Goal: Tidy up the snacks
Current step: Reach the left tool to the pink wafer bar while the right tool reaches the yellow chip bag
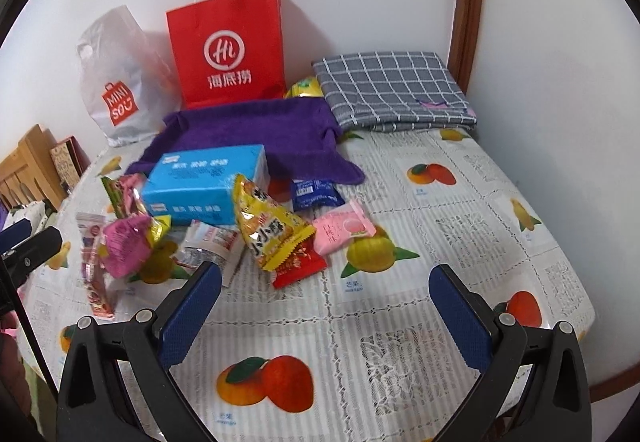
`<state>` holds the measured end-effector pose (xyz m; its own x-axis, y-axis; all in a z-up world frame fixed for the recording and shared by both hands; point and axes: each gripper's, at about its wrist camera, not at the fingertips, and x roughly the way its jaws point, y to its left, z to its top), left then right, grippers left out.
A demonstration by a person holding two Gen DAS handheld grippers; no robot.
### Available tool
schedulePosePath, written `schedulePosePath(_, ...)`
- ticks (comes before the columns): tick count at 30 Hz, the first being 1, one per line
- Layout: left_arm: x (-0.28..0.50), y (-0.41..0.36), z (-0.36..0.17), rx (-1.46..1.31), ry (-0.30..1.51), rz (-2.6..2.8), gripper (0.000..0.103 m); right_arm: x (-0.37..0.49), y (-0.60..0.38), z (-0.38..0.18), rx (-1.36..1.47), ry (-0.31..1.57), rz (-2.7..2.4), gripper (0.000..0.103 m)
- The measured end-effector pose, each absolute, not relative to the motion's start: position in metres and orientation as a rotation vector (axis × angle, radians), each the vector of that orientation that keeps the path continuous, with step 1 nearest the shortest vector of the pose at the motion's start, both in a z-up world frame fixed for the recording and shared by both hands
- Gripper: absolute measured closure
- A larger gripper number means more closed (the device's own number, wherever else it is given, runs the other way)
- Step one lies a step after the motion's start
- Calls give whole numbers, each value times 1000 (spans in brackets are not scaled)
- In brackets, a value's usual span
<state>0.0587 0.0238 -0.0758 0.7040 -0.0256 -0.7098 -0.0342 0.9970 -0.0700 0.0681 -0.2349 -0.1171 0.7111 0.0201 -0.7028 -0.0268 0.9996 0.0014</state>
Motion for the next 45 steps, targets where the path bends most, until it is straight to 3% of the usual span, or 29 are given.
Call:
schedulePosePath(3, 65, 32, -89, -84, 810, 20, 5, 78, -247, -132, 27, 814, 31, 2)
schedulePosePath(6, 71, 40, -100, -92, 833, 36, 5, 90, -261, -148, 92, 857, 57, 10)
schedulePosePath(13, 81, 61, -121, -124, 873, 47, 5, 107, -267, -167, 161, 869, 116, 11)
schedulePosePath(25, 78, 91, -131, -162, 895, 54, 5, 166, -197, -177, 9, 872, 253, 11)
schedulePosePath(28, 75, 99, -135, -165, 902, 61, 5, 179, -181, -187, -61, 909, 266, 29)
schedulePosePath(31, 74, 103, -138, -185, 898, 53, 5, 176, -174, -187, -140, 883, 248, 34)
schedulePosePath(33, 75, 101, -140, -204, 897, 22, 5, 171, -173, -184, -160, 864, 257, 43)
schedulePosePath(41, 83, 70, -152, -171, 916, -59, 6, 136, -199, -156, -113, 795, 254, 48)
schedulePosePath(45, 86, 56, -157, -124, 924, -61, 14, 121, -221, -153, -58, 793, 222, 50)
